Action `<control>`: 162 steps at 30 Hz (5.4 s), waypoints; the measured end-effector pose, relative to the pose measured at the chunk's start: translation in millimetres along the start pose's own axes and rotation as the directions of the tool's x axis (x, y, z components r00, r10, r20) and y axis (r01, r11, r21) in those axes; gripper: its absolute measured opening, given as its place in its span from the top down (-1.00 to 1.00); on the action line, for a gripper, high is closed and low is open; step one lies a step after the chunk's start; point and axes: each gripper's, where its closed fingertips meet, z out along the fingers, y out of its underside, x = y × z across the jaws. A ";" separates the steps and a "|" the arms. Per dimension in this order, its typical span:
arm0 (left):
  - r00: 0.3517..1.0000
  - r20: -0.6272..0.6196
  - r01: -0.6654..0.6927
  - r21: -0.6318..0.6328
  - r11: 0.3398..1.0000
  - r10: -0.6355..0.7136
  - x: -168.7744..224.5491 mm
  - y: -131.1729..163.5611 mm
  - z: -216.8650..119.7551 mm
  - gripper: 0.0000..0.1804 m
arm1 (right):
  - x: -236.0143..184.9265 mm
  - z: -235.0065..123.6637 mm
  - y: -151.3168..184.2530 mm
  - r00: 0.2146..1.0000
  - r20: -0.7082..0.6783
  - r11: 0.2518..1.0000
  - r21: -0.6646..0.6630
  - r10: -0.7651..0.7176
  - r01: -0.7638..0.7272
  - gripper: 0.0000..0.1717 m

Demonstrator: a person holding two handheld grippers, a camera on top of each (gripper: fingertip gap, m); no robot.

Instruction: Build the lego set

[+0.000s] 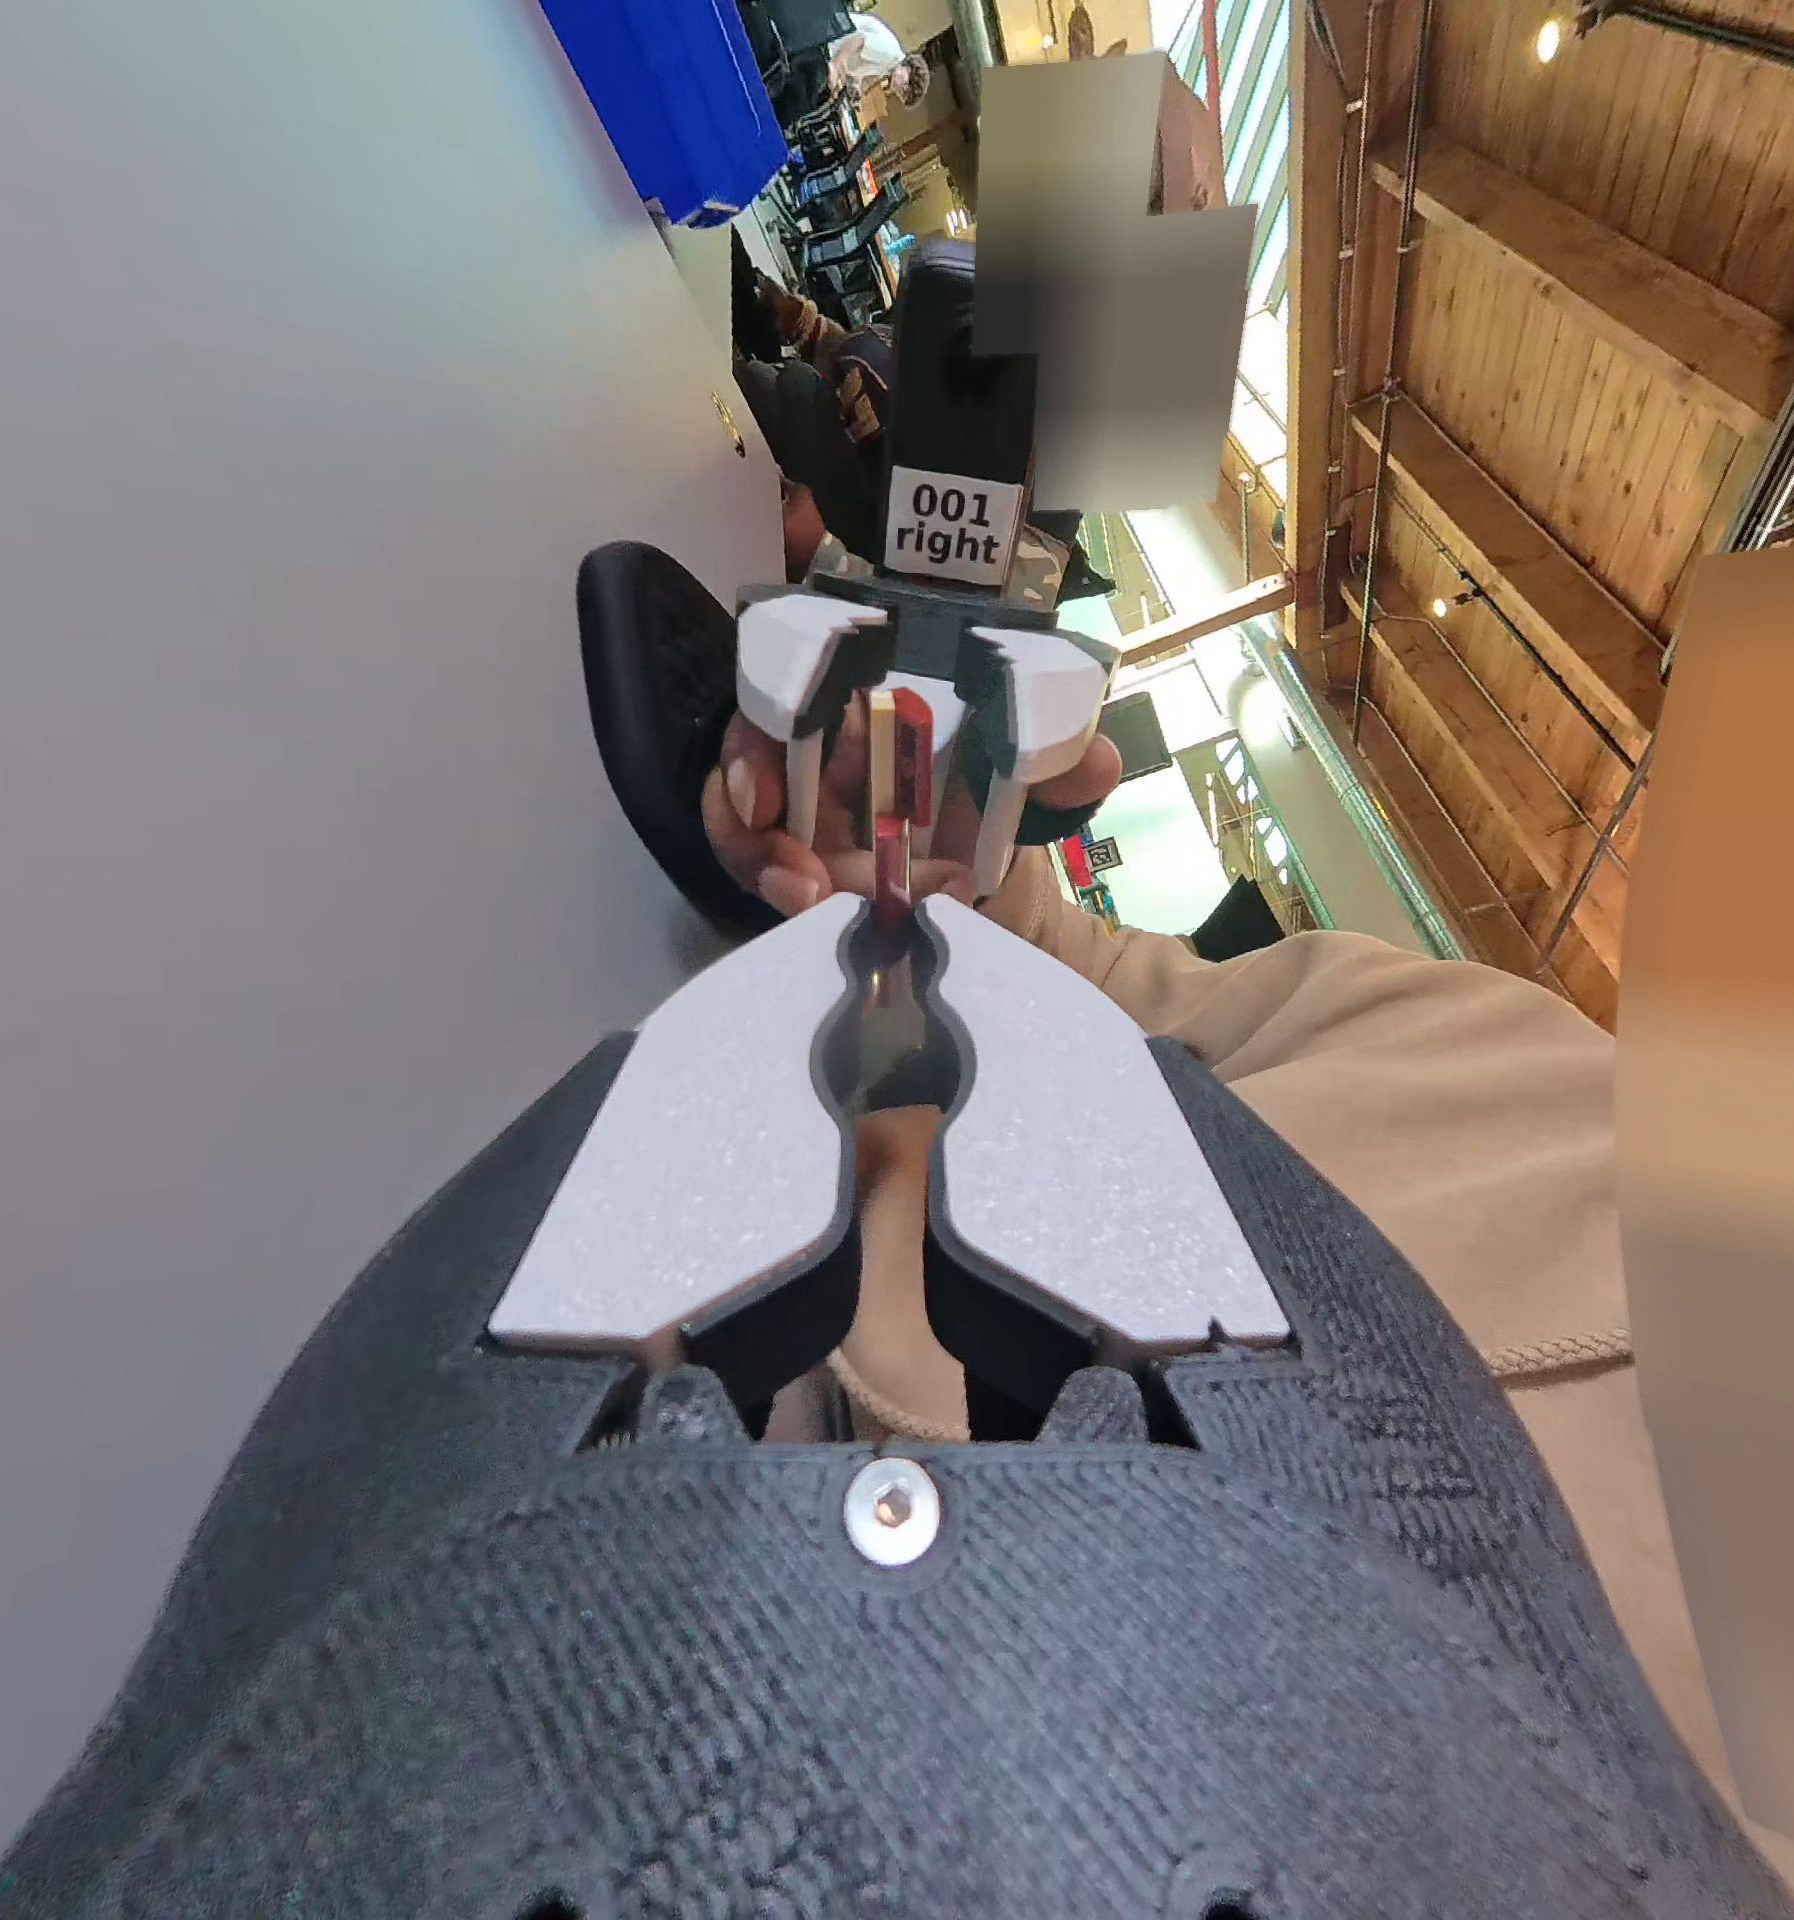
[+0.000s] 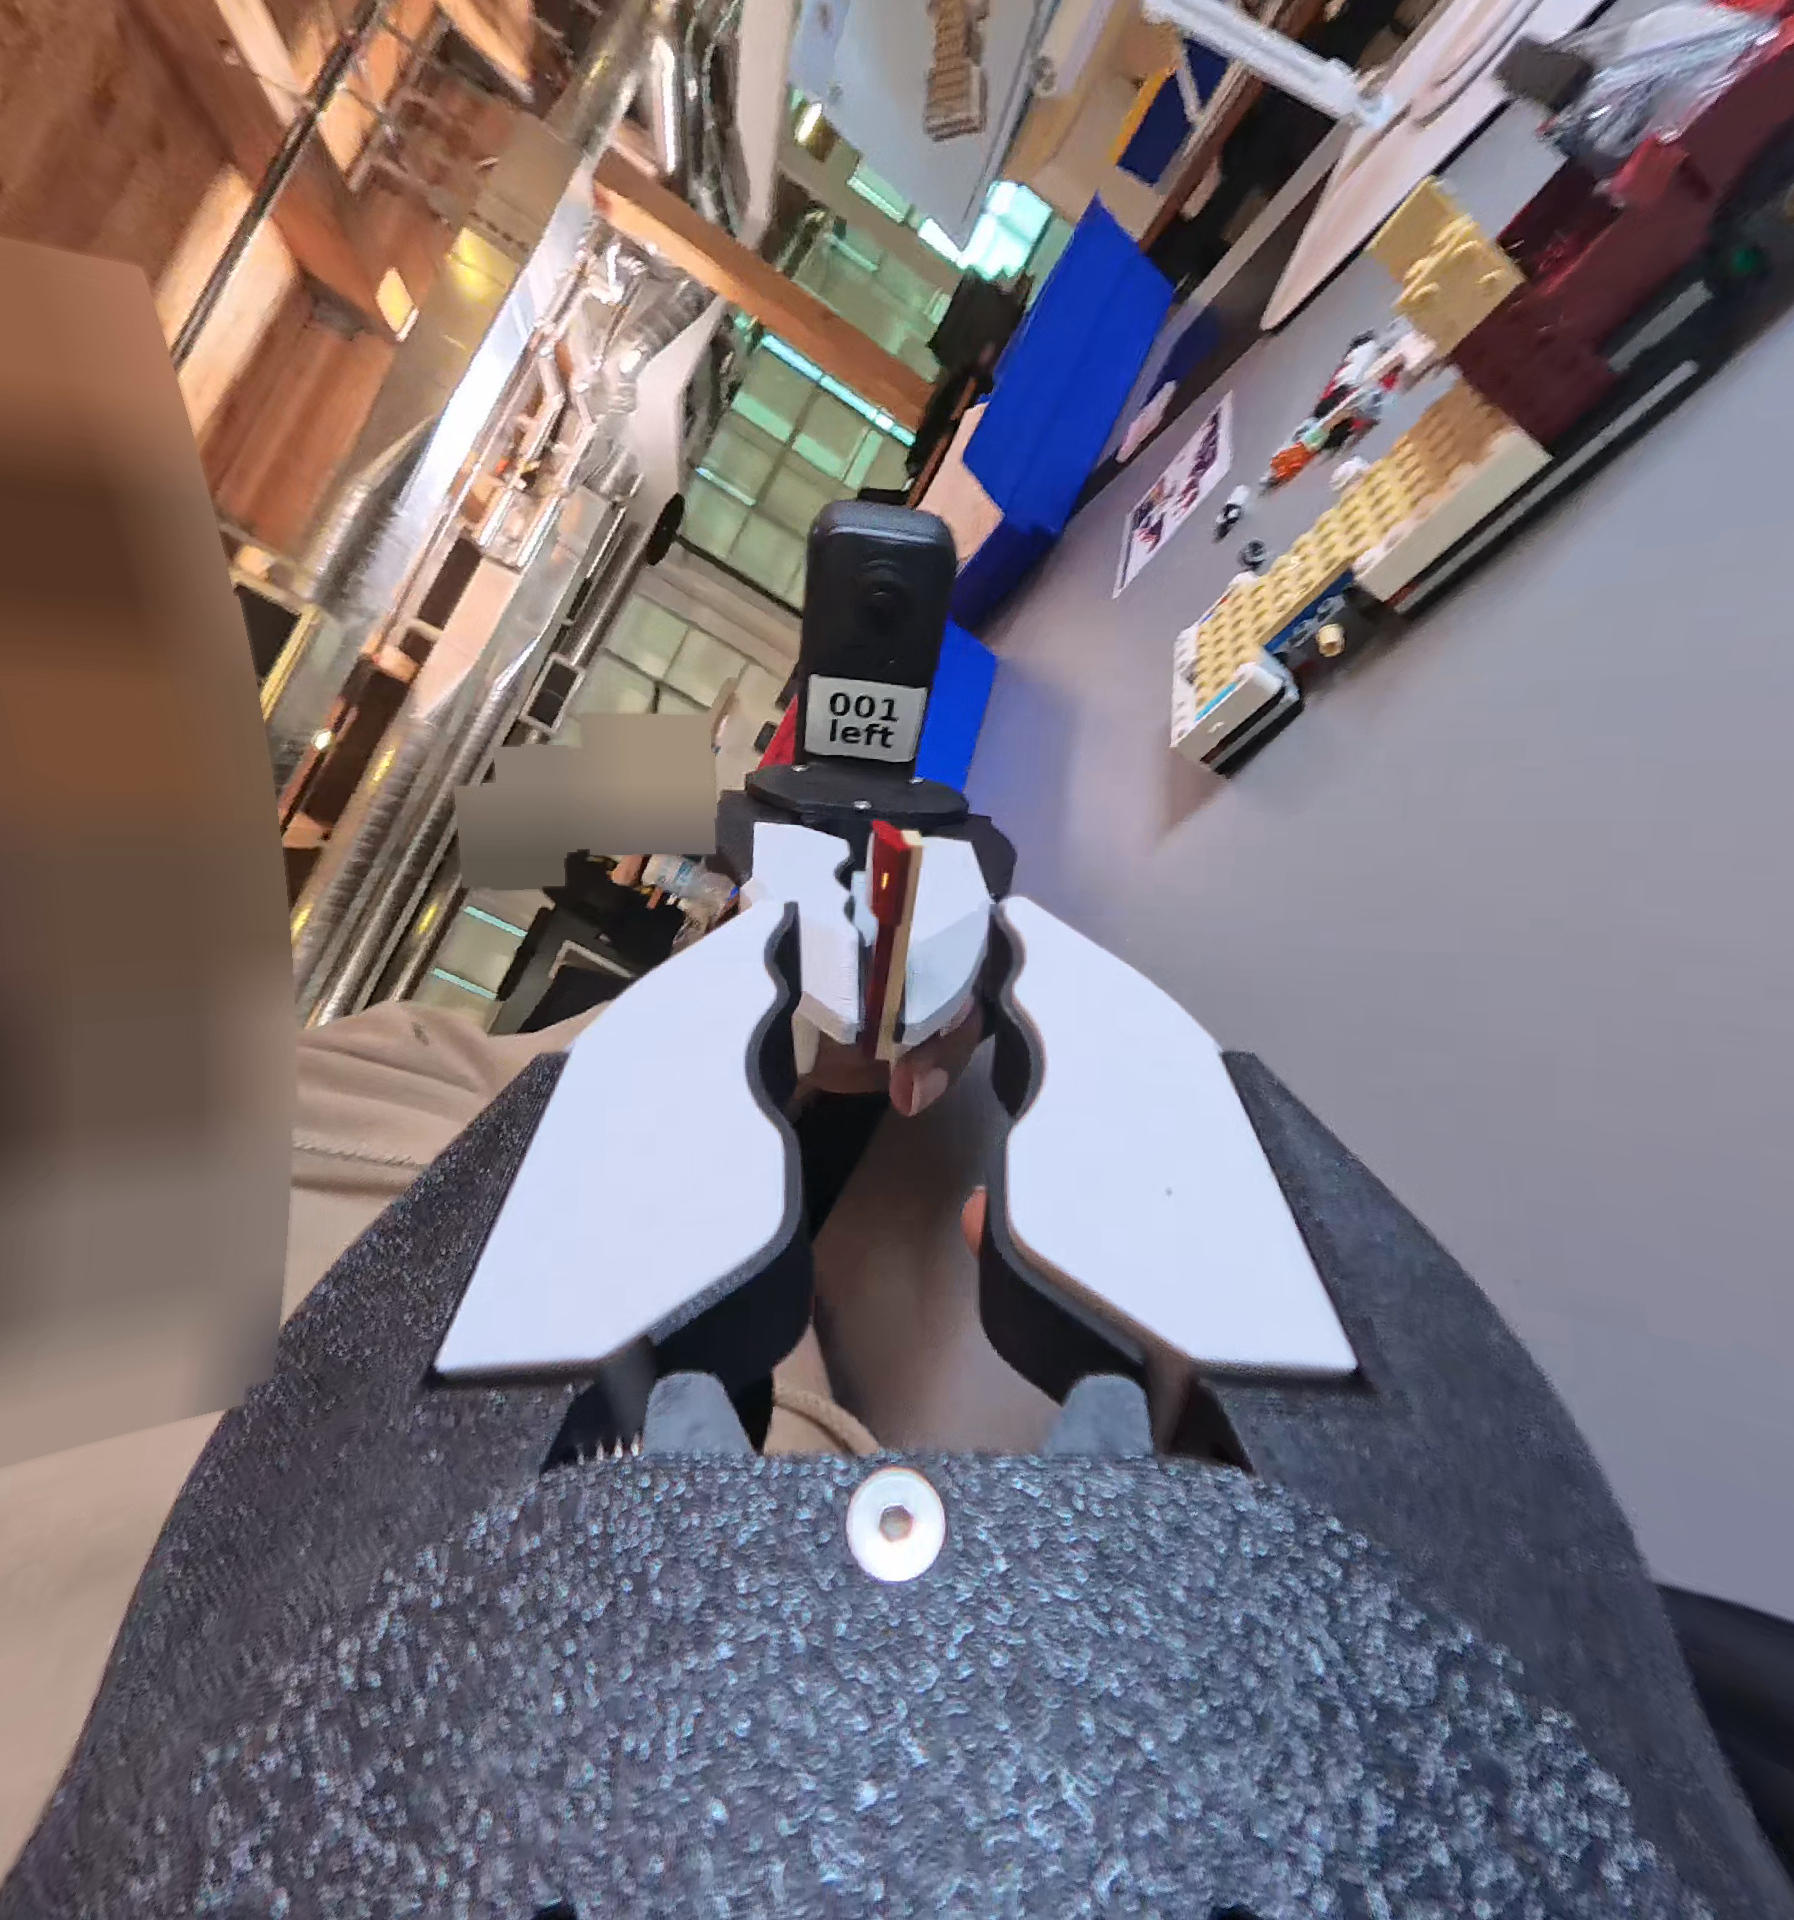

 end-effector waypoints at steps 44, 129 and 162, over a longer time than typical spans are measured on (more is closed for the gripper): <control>0.770 0.078 -0.610 -0.201 0.767 0.633 14.7 26.8 0.6 0.93 | -38.2 12.7 28.0 0.885 0.151 0.890 -0.054 -0.440 0.452 0.93; 0.996 0.016 -0.075 0.621 0.780 0.083 8.4 -63.3 -102.4 0.93 | -7.3 103.8 -14.9 0.119 -0.106 0.151 -0.393 -0.987 0.907 0.79; 0.877 0.436 -0.420 0.487 0.766 0.204 -24.3 -69.6 -122.7 0.82 | 7.5 95.8 -13.7 0.206 -0.087 0.224 -0.431 -0.975 0.874 0.81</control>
